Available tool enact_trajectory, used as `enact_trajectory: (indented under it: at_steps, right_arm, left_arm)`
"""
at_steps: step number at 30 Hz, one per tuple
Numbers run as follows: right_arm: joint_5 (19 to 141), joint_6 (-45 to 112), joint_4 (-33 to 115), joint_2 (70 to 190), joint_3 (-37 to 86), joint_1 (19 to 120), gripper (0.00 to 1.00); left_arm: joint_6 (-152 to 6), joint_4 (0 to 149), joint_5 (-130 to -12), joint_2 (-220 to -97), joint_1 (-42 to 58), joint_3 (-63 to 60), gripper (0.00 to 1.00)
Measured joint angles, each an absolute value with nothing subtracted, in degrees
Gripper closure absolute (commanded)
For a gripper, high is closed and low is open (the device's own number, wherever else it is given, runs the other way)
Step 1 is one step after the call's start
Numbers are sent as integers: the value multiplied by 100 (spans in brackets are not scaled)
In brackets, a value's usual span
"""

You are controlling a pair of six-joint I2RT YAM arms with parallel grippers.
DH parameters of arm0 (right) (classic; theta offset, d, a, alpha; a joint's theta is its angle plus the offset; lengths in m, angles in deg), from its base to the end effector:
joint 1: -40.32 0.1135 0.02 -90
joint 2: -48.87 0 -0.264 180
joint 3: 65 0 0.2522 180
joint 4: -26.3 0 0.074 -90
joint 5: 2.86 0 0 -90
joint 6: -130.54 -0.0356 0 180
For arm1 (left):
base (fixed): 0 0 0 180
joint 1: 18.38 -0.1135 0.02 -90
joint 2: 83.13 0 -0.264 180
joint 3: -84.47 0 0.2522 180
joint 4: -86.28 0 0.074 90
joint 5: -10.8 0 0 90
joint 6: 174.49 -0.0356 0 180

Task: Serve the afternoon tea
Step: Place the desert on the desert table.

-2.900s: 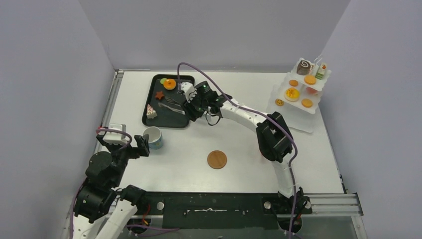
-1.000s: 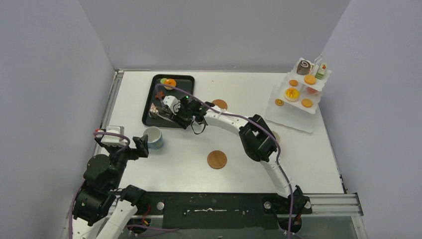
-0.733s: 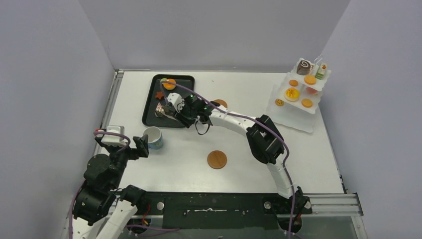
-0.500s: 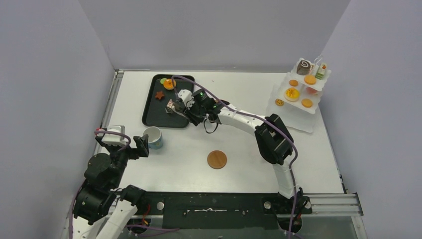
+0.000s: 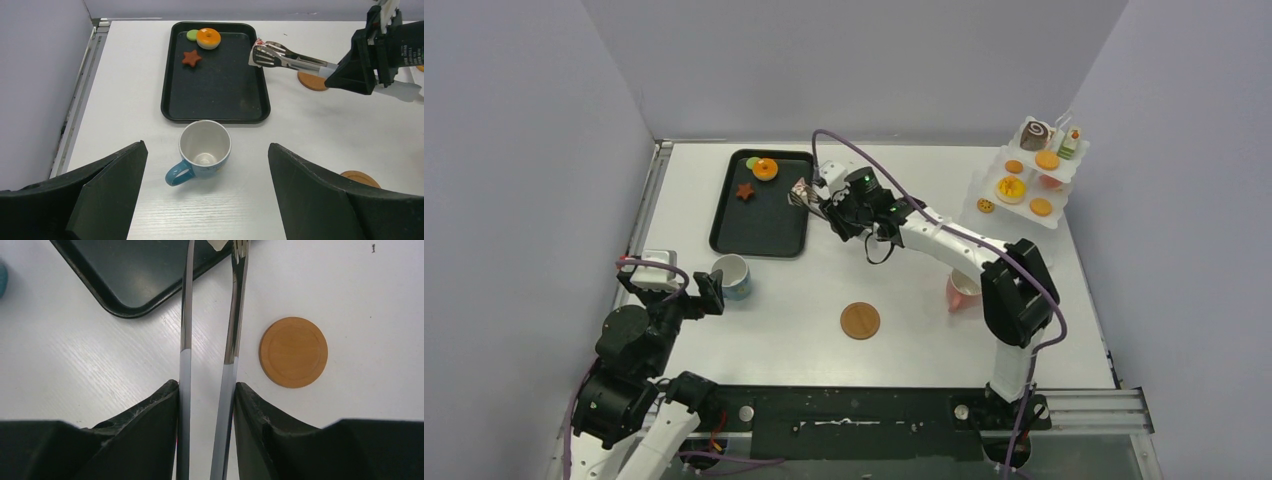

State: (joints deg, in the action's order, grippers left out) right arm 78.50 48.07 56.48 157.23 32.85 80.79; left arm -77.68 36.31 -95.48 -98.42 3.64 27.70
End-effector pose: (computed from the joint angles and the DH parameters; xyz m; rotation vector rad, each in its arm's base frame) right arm 0.3266 0.2857 0.2469 -1.0148 2.0820 0.4689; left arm 0.0605 -0.0137 0.3342 0.0173 1.7146 -0.1294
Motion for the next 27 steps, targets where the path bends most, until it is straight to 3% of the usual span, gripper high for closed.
enact_trajectory:
  at_steps: [27]
  right_arm:
    - [10250,2796,7191,13640,2153,7620,66]
  left_arm:
    - [-7766,3631,-9521,-9868,370,2770,10]
